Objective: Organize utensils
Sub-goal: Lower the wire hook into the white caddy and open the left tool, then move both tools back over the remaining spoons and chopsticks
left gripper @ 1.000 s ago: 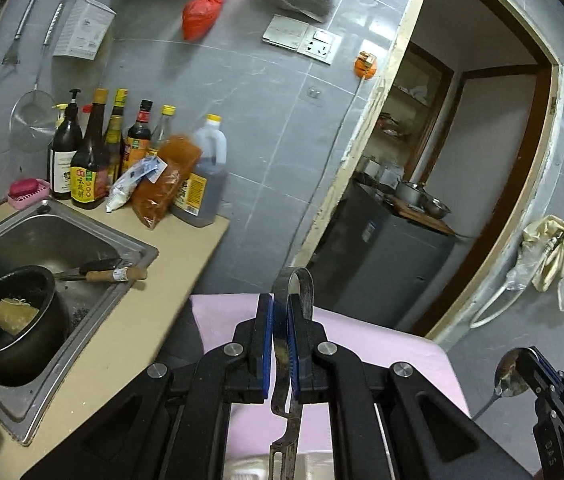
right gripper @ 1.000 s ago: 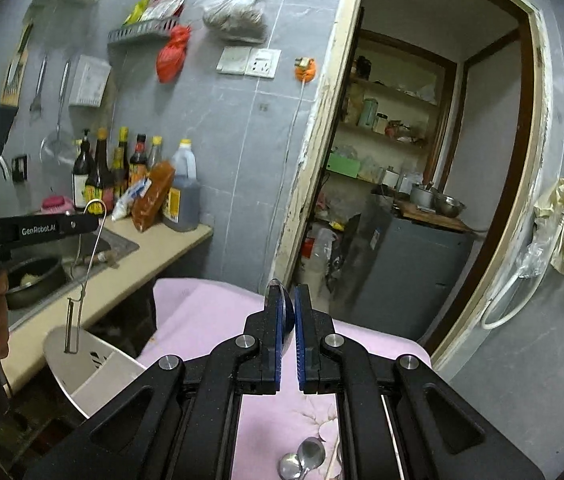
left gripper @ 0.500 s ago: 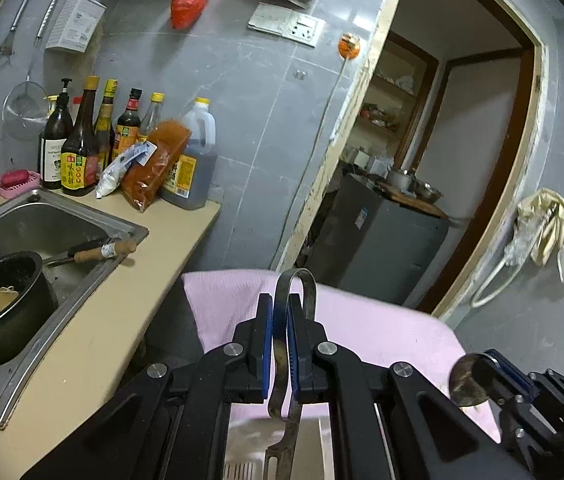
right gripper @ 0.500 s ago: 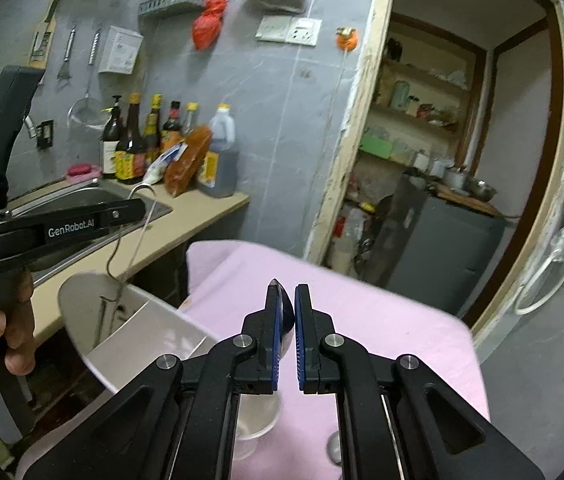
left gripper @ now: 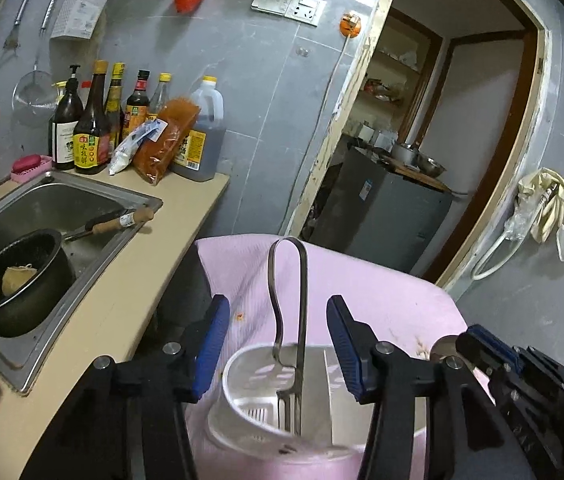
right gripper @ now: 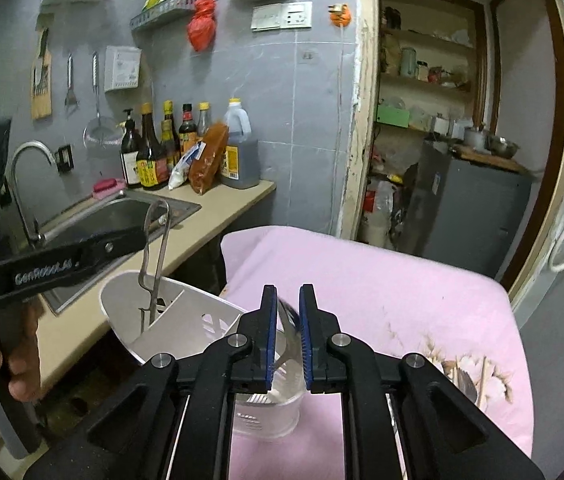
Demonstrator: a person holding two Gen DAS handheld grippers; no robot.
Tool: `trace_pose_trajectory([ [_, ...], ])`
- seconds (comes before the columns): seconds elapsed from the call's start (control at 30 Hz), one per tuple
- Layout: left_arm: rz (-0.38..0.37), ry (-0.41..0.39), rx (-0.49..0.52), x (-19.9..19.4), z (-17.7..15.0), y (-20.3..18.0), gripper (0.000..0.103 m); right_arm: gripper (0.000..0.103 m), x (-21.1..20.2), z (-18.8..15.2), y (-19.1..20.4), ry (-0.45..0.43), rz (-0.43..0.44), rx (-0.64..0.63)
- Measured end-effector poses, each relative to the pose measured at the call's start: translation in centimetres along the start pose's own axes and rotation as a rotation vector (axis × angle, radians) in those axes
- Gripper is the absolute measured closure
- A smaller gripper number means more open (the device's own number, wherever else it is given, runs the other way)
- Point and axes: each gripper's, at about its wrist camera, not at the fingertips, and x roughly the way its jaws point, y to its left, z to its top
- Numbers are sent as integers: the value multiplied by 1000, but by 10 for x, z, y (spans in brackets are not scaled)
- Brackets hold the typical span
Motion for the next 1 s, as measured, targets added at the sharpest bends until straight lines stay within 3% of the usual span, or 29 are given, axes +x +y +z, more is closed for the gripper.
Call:
trace_pose_trajectory([
  [0.1, 2, -5, 1, -9, -1, -3, 50, 86, -9, 0, -6, -14, 15, 28],
  [0.17, 1, -16, -3, -15, 0, -6, 44, 71, -17, 2, -12, -31, 24, 50],
  [0.3, -8, -40, 1, -30, 2, -18, 39, 64, -38, 6, -27, -73, 17, 87],
  [0.37, -14, -59, 13, -36, 4, -26, 32, 49, -50, 8, -35, -104, 3, 109],
  [0.67, -39, -164, 110, -63, 4, -79, 7, 14, -99, 10, -88, -218, -88, 200],
  [0.77, -52, -207, 132, -69, 1, -97, 2, 6, -111, 5, -104, -250, -127, 210],
  [1.0, -73, -264, 191, -69, -12, -141, 0, 2, -127, -7, -141, -268, -204, 215],
])
